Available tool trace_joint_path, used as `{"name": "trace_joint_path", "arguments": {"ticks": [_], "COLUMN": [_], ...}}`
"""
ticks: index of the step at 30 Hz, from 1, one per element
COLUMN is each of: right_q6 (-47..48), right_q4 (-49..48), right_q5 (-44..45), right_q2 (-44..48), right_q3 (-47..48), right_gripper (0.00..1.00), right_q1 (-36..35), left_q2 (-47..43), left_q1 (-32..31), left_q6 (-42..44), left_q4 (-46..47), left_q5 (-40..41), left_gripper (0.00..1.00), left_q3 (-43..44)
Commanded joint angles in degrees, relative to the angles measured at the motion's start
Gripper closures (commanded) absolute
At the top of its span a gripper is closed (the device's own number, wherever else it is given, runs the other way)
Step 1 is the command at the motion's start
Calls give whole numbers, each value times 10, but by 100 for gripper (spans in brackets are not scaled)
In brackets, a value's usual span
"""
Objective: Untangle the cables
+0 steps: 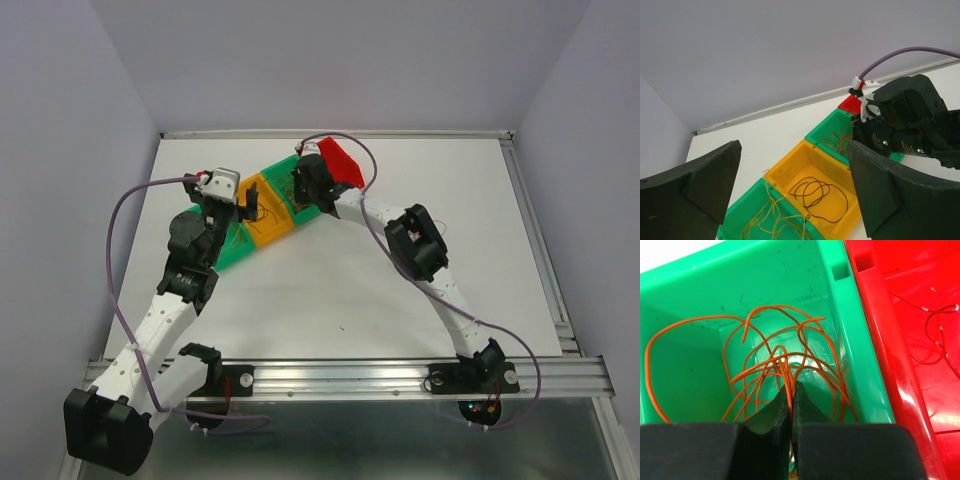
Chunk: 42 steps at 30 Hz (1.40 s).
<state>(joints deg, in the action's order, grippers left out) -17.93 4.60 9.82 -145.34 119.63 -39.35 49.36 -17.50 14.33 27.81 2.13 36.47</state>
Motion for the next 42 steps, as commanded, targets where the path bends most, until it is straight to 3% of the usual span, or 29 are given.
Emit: {"name": "trace_joint_path", "arguments": {"ticks": [1, 5, 6, 7, 8, 19, 22, 24, 28, 29, 30, 34, 35, 38, 42], "right_q6": [4, 20, 32, 42, 60, 105, 111, 109, 95, 83, 74, 11, -3, -78, -131], "right_q4": [29, 36, 39, 40, 40, 39, 39, 39, 40, 40, 40, 49, 54, 89, 126], "right_q5": [23, 39, 44, 49, 59, 107, 121, 130, 196, 229, 243, 267, 270, 295, 299], "right_q2": [2, 39, 57, 65, 73, 121, 138, 179, 295, 352, 352, 526, 555, 666, 780], "right_q3": [45, 45, 46, 45, 45, 55, 34, 7, -126, -199, -237, -457, -458, -601, -695], "right_gripper": [99, 94, 90, 72, 68, 61, 57, 47, 30, 22, 20, 17, 18, 18, 18], "right_q1": [0, -1, -5, -8, -12, -33, -36, -37, -35, -35, -35, -14, -8, 20, 72], "left_q2": [-8, -4, -2, -2, -2, 2, 5, 6, 16, 19, 22, 36, 35, 35, 40], "left_q1": [5, 4, 5, 4, 4, 4, 4, 5, 4, 4, 5, 3, 2, -3, -11], "left_q6": [3, 4, 3, 3, 4, 7, 7, 6, 13, 16, 17, 25, 27, 32, 35], "left_q4": [21, 17, 17, 15, 15, 14, 12, 11, 4, -2, -5, -13, -13, -15, -20], "left_q5": [-10, -12, -13, -13, -13, -18, -19, -19, -79, -102, -102, -153, -162, -189, -241], "left_gripper": [1, 1, 1, 1, 1, 1, 1, 1, 1, 1, 1, 1, 1, 1, 1], "left_q3": [26, 28, 29, 29, 29, 31, 32, 32, 34, 36, 37, 39, 37, 33, 33]}}
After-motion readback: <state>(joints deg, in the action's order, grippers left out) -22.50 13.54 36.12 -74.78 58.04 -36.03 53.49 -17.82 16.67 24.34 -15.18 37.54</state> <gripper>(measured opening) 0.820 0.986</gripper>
